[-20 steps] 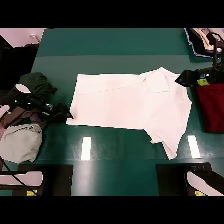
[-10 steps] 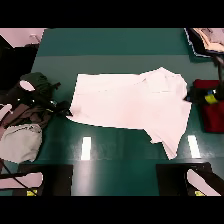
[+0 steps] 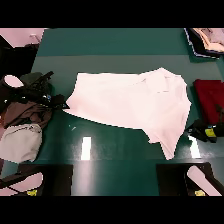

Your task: Fold the shirts.

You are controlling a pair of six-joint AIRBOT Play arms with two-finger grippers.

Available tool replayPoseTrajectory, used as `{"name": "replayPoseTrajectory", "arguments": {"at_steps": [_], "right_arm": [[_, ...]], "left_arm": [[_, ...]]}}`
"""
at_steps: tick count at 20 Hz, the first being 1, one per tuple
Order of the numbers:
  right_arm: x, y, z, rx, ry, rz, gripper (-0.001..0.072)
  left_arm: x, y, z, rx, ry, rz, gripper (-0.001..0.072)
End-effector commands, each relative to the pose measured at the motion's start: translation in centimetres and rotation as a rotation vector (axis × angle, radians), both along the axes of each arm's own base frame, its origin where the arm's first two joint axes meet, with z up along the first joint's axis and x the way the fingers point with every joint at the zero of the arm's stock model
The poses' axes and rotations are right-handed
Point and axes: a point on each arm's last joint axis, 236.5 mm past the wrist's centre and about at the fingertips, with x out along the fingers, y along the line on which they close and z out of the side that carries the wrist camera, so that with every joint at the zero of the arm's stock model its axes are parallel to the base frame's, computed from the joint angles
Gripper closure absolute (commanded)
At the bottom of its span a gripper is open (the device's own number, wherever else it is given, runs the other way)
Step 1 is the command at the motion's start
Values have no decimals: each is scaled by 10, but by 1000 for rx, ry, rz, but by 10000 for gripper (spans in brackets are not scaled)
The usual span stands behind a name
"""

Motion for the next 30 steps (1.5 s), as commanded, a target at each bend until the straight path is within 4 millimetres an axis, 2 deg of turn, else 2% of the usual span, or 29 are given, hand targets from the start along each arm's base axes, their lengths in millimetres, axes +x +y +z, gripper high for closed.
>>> {"name": "replayPoseTrajectory", "arguments": {"at_steps": [1,4,5,6,8,10,12,13,14,15,17,18,20,21,22,23,24,25,27,30], "right_arm": [[5,13,-19,91,-5,-27,332],[22,22,-28,98,-27,-22,332],[27,22,-30,86,-40,-20,373],[32,22,-30,75,-55,-19,444],[40,20,-26,35,-96,-5,696],[50,18,-11,-14,-163,14,696],[73,16,25,-72,-275,56,697],[90,16,54,-111,-359,79,698],[107,18,88,-143,-453,100,698],[126,24,131,-172,-568,121,698],[151,35,222,-244,-780,161,698],[159,41,271,-283,-889,183,698],[159,56,365,-353,-1091,222,698],[152,62,409,-389,-1183,233,698],[141,67,452,-433,-1272,235,698],[127,71,491,-474,-1356,234,699],[111,72,521,-518,-1413,229,698],[94,73,545,-560,-1455,221,698],[59,73,582,-656,-1509,206,698],[16,68,612,-768,-1533,163,699]], "left_arm": [[1,0,4,1,-14,0,685],[-1,0,4,-1,-6,-5,685],[-3,-1,3,-3,0,-9,685],[-4,-1,4,-3,2,-11,685],[-5,-1,4,-5,8,-15,685],[-3,0,7,0,-4,-14,685],[13,1,31,5,-74,-5,685],[26,2,53,8,-134,4,685],[41,3,85,13,-217,8,685],[52,4,120,18,-307,11,685],[68,5,208,24,-516,31,685],[68,5,259,29,-636,36,685],[52,3,358,44,-882,31,685],[37,2,402,52,-996,29,685],[15,0,447,59,-1118,28,686],[-7,-1,483,61,-1219,33,686],[-32,-3,514,48,-1309,56,685],[-55,-3,537,41,-1387,72,685],[-97,-6,560,37,-1478,82,686],[-157,-10,582,18,-1575,96,686]]}}
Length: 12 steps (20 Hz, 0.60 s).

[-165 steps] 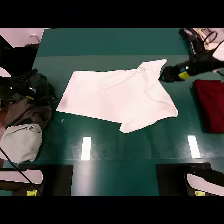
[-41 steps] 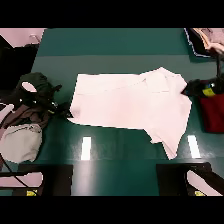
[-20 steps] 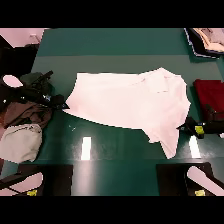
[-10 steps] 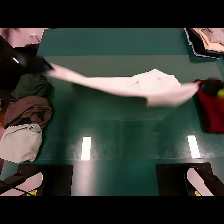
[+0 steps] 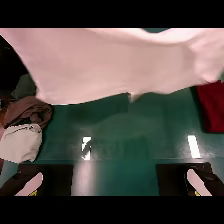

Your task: Fold the shirts.

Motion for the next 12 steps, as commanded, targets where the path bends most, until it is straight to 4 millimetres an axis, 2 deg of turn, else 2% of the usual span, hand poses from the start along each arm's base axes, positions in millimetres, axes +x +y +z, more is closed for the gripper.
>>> {"name": "replayPoseTrajectory", "arguments": {"at_steps": [1,2,3,4,6,8,11,12], "right_arm": [[-53,-6,35,-52,-70,-99,699],[-58,-11,33,-49,-56,-128,700],[-57,-16,26,-44,-26,-146,700],[-52,-24,14,-40,23,-174,701],[-29,-43,-25,-33,161,-219,701],[8,-54,-82,-11,375,-203,702],[59,-65,-175,22,728,-153,701],[76,-65,-199,29,801,-133,701]], "left_arm": [[-72,-5,36,-19,-152,2,686],[-79,-5,35,-19,-150,2,686],[-76,-3,29,-9,-129,14,686],[-62,7,19,0,-82,60,686],[-18,35,-21,0,70,175,686],[39,55,-94,17,301,243,686],[97,51,-224,44,695,189,685],[114,49,-256,37,777,171,685]]}}
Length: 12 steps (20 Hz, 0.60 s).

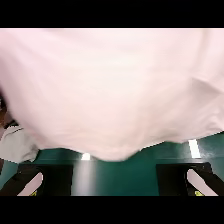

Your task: Fold the shirts.

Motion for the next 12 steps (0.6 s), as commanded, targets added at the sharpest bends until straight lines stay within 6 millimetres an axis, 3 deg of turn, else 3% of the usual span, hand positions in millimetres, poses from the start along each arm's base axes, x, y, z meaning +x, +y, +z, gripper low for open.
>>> {"name": "replayPoseTrajectory", "arguments": {"at_steps": [1,4,7,9,12], "right_arm": [[46,-6,-98,60,331,32,701],[92,6,-170,98,495,82,701],[149,11,-222,128,487,70,701],[186,15,-244,141,426,54,701],[231,19,-263,143,319,40,701]], "left_arm": [[54,7,-130,-20,349,7,685],[106,11,-195,-28,461,6,685],[159,17,-237,-58,454,41,684],[192,23,-252,-63,398,63,685],[229,24,-257,-92,286,71,685]]}}
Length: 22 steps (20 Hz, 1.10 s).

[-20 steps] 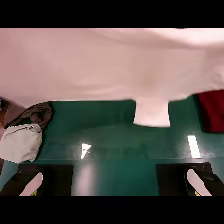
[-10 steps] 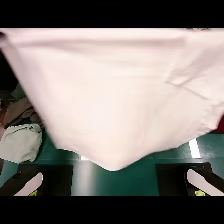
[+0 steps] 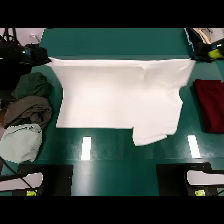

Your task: Fold the shirts.

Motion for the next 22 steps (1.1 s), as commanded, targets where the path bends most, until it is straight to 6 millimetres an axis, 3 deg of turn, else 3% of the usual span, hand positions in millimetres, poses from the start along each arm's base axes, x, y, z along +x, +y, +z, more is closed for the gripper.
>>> {"name": "replayPoseTrajectory", "arguments": {"at_steps": [1,5,9,11,15,22], "right_arm": [[58,4,-25,9,-133,-38,701],[87,11,-48,10,-176,-44,701],[94,17,-71,13,-149,-38,701],[88,13,-80,-25,-108,-27,701],[49,6,-108,-159,85,30,701],[9,22,-152,-160,271,53,701]], "left_arm": [[49,4,-10,-20,-139,30,685],[72,16,-20,-8,-189,79,685],[76,16,-55,36,-140,37,685],[70,17,-78,69,-75,9,685],[48,23,-110,159,48,-59,685],[9,32,-155,234,228,-126,685]]}}
